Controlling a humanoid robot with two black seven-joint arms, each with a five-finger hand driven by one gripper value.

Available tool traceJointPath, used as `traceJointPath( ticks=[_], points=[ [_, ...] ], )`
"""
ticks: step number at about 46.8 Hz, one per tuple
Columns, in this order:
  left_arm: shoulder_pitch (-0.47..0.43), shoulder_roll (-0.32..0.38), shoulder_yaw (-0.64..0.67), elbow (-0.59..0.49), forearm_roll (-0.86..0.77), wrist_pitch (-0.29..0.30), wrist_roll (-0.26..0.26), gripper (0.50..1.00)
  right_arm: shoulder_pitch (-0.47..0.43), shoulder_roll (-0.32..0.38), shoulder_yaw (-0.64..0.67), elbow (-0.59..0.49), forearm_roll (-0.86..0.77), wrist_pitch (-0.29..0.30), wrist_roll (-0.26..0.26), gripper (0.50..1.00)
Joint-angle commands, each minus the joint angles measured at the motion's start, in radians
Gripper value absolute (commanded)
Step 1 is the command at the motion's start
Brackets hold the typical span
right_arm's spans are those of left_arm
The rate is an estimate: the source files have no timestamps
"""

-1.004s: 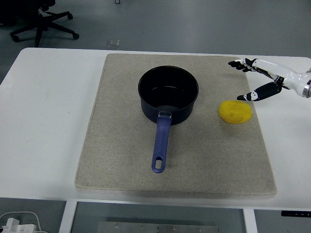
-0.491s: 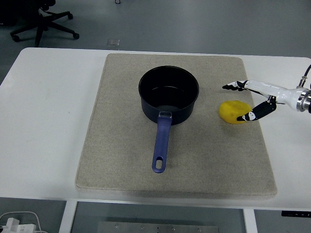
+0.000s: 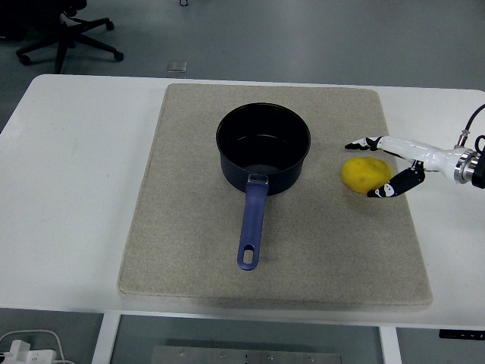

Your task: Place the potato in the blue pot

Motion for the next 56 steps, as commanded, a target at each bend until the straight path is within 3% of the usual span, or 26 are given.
traceJointPath(
  ticks=[1, 12, 19, 25, 34, 37, 56],
  points=[
    [0.000, 0.000, 0.000, 0.000, 0.000, 0.000, 0.000, 0.994, 0.000, 0.001, 0.000, -0.010, 0.000, 0.000, 0.001, 0.932],
    [0.000, 0.000, 0.000, 0.000, 0.000, 0.000, 0.000, 0.994, -0.002, 0.001, -0.002, -0.013, -0.003, -0.002, 0.007, 0.901],
    [0.000, 0.000, 0.000, 0.000, 0.000, 0.001, 0.000, 0.994, -0.005, 0.004, -0.002, -0.031, -0.006, -0.002, 0.016, 0.803],
    [0.000, 0.000, 0.000, 0.000, 0.000, 0.001, 0.000, 0.994, -0.008, 0.007, -0.005, -0.042, -0.008, -0.002, 0.019, 0.758],
    [0.000, 0.000, 0.000, 0.000, 0.000, 0.000, 0.000, 0.994, 0.003, 0.009, -0.058, -0.056, -0.006, -0.035, 0.041, 0.550],
    [0.000, 0.000, 0.000, 0.000, 0.000, 0.000, 0.000, 0.994, 0.004, 0.009, -0.061, -0.059, -0.006, -0.041, 0.044, 0.503],
    [0.000, 0.000, 0.000, 0.000, 0.000, 0.001, 0.000, 0.994, 0.012, 0.020, -0.054, -0.064, 0.006, -0.046, 0.070, 0.500]
  ],
)
